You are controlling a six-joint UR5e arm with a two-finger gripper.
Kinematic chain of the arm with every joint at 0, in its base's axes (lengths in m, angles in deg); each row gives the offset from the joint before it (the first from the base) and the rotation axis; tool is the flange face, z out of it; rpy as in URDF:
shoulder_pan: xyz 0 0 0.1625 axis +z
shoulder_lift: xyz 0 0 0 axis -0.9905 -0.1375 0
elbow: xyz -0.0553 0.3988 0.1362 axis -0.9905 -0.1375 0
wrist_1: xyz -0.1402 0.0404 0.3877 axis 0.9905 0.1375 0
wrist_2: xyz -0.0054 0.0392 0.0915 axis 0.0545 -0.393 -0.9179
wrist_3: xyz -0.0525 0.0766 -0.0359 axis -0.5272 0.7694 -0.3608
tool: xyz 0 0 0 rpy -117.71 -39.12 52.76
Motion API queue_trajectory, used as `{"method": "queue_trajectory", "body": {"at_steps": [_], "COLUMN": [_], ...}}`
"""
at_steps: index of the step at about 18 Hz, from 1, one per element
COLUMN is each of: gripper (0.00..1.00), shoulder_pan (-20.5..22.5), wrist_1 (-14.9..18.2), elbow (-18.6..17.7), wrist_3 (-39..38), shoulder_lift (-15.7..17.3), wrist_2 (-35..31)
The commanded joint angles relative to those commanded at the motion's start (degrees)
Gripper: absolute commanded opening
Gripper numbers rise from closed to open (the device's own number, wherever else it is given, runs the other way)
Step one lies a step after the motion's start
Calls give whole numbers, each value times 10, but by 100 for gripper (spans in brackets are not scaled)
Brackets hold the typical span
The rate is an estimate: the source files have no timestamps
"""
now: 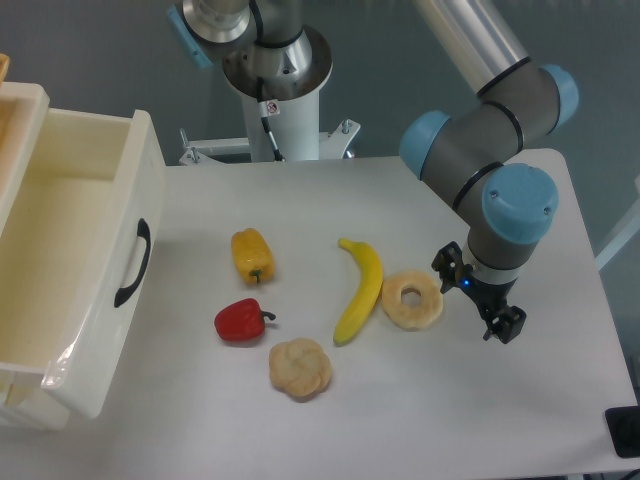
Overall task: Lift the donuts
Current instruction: 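Move the open gripper over the ring donut beside the banana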
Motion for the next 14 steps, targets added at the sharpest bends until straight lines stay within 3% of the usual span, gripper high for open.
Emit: {"method": "queue_trajectory", "body": {"at_steps": [6, 10, 14], "gripper": [100, 100, 100], "shoulder_pan": [-2, -1, 5], "wrist_1": [-4, -97, -99], "elbow": [-13, -74, -81], "wrist_3": [-11, -27, -27], "shoulder_lift": [1, 4, -2], "wrist_2": [2, 3, 4]}}
